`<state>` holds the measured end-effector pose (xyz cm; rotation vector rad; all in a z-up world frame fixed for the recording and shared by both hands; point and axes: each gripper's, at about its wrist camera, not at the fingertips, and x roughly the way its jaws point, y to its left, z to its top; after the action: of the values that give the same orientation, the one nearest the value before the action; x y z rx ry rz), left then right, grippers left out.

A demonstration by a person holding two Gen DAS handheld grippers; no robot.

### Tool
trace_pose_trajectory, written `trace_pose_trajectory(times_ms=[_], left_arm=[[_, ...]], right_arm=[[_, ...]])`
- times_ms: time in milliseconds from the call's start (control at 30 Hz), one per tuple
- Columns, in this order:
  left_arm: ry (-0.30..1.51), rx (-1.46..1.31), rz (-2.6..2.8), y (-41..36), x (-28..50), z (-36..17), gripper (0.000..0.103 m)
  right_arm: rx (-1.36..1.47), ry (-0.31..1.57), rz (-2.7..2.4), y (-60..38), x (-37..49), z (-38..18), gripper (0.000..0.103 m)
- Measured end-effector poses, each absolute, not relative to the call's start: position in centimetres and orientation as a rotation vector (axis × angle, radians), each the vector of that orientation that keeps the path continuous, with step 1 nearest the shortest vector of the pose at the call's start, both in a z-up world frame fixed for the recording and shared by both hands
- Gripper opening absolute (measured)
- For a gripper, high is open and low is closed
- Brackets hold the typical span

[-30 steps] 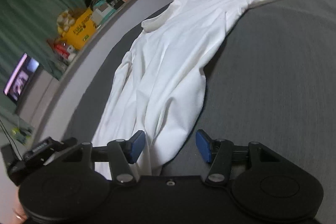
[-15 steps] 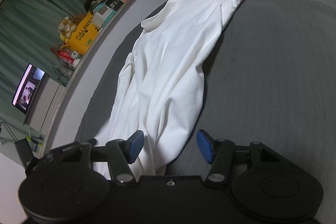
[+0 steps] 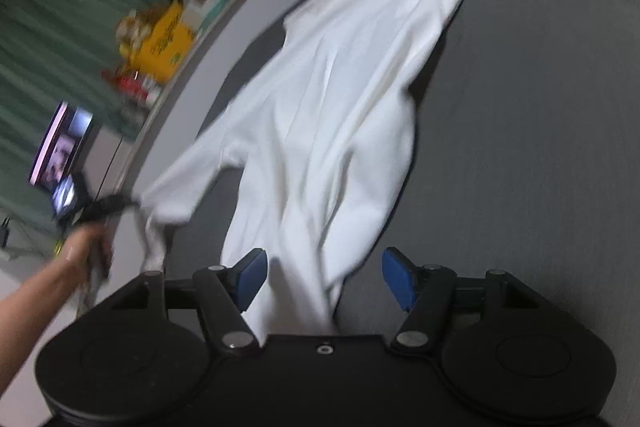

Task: Fold clothes
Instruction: 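Grasp the other sleeve cuff of the white shirt with the left gripper, then stretch the held sleeve outward along the bed with the left gripper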

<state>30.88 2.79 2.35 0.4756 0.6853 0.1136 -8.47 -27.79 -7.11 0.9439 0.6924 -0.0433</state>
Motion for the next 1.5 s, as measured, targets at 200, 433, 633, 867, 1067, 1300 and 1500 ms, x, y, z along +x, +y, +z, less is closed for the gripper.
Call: trace_pose_trajectory(times_ms=[200,433,633,867,1067,1300,1500], left_arm=[[0.803,0.512,0.078,2.8,33.1,-0.8,0.002],[0.893,0.321,0.101,6.1,32.4,-1.7,0.058],[0.865,0.226,0.067,10.6,29.1,0.7,0.095],[0.885,0.218,-0.037,14.9,23.6,0.7,0.094],[0.839,0.203,-0.192,16.0,20.2,-1.2,0.094],[0.823,0.197,-0.103,14.8,21.4,-2.2,0.025],[0.618,0.437,0.082,13.9,21.4,0.4,0.013]], right_arm=[[0.796,0.818,0.087,-24.5,-8.6,-6.4,0.068],[0.331,0.75,0.038,-20.3,-9.4,-3.2,0.068],[0.263,0.725,0.085,-19.1,-10.5,-2.4,0.068],[0.322,0.727,0.066,-19.4,-10.0,-2.1,0.068],[0.294,0.743,0.07,-18.4,-9.5,-2.7,0.068],[0.288,0.767,0.059,-18.4,-9.3,-3.6,0.068],[0.304,0.778,0.053,-18.8,-9.2,-4.1,0.068]])
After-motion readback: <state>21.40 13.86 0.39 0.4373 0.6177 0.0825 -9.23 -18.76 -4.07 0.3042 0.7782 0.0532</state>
